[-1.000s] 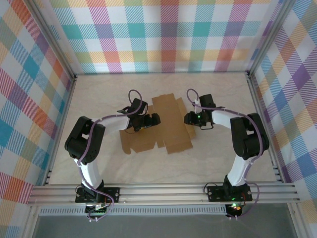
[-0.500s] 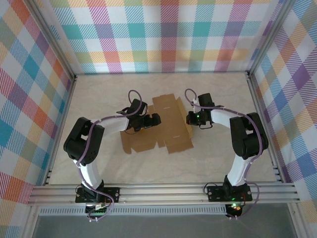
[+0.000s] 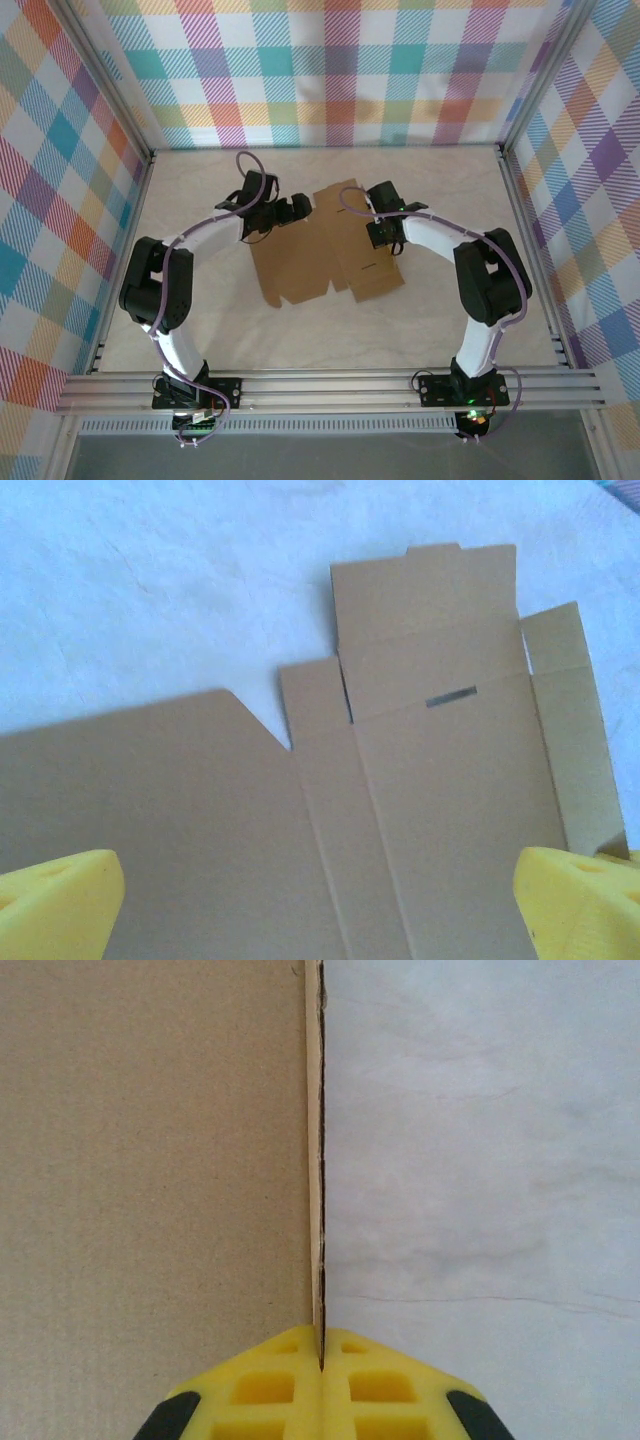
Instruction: Fold the paper box
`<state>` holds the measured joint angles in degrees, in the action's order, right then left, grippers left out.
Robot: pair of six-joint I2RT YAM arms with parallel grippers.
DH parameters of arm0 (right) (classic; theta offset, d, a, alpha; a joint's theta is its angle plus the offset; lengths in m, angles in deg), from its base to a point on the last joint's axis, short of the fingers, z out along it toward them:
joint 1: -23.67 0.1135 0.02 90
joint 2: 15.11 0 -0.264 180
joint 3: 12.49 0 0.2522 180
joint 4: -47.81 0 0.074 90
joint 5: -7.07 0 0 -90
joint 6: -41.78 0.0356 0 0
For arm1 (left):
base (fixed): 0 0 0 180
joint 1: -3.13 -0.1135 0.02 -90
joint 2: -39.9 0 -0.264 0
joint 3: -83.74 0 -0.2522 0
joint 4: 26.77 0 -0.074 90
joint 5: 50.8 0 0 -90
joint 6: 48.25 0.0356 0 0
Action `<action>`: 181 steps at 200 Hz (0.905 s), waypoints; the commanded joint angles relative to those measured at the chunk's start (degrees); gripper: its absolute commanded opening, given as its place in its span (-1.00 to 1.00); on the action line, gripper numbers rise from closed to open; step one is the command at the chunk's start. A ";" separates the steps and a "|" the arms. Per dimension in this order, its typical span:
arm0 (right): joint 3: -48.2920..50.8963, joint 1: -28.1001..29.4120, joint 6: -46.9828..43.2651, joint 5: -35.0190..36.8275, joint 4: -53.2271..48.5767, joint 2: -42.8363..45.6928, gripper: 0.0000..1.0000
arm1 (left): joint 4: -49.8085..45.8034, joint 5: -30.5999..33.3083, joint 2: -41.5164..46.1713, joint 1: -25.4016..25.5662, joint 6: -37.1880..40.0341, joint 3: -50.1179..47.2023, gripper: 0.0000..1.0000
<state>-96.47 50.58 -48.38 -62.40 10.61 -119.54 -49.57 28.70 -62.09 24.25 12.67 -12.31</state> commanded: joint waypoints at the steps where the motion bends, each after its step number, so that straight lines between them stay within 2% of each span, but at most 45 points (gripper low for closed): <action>1: -3.22 1.81 -7.64 14.56 -0.67 -0.46 -1.00 | -1.73 -1.26 -0.92 -0.29 0.89 1.26 1.00; 11: -4.03 2.17 -8.64 14.86 -0.96 -1.20 -1.00 | -1.45 -1.34 -0.92 -0.43 0.92 1.11 1.00; 28: -4.13 1.51 -8.81 9.43 -0.21 -0.28 -1.00 | 0.10 -2.78 -0.34 -0.93 2.23 0.11 1.00; 43: -4.73 -0.51 -8.20 -0.38 -1.37 1.73 -1.00 | 2.23 -3.96 0.92 -2.05 4.61 -0.74 1.00; 60: -5.84 -3.17 -10.00 -15.24 -3.79 3.39 -1.00 | 3.88 -2.71 2.15 -3.79 6.52 -0.74 1.00; 81: -8.81 -6.03 -11.36 -29.03 -7.81 3.48 -1.00 | 8.91 -9.14 2.07 -5.88 10.53 1.06 1.00; 111: -12.12 -10.39 -12.89 -44.85 -12.43 2.50 -1.00 | 6.12 -19.84 -2.86 -6.35 19.18 11.56 0.99; 126: -13.72 -11.87 -13.62 -49.12 -14.04 1.72 -1.00 | 4.61 -24.97 -6.52 -6.65 23.04 17.06 0.91; 150: -16.67 -13.49 -15.75 -54.51 -17.61 0.31 -1.00 | 5.71 -33.29 -11.97 -7.49 28.53 23.43 0.53; 181: -19.28 -14.85 -17.37 -59.11 -21.32 -1.30 -1.00 | -9.32 -42.40 -19.89 -7.00 40.81 38.17 0.50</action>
<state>-113.17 36.68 -62.52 -112.14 -5.56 -118.99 -47.08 -2.29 -76.98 17.46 40.61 17.22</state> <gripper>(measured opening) 0.052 0.750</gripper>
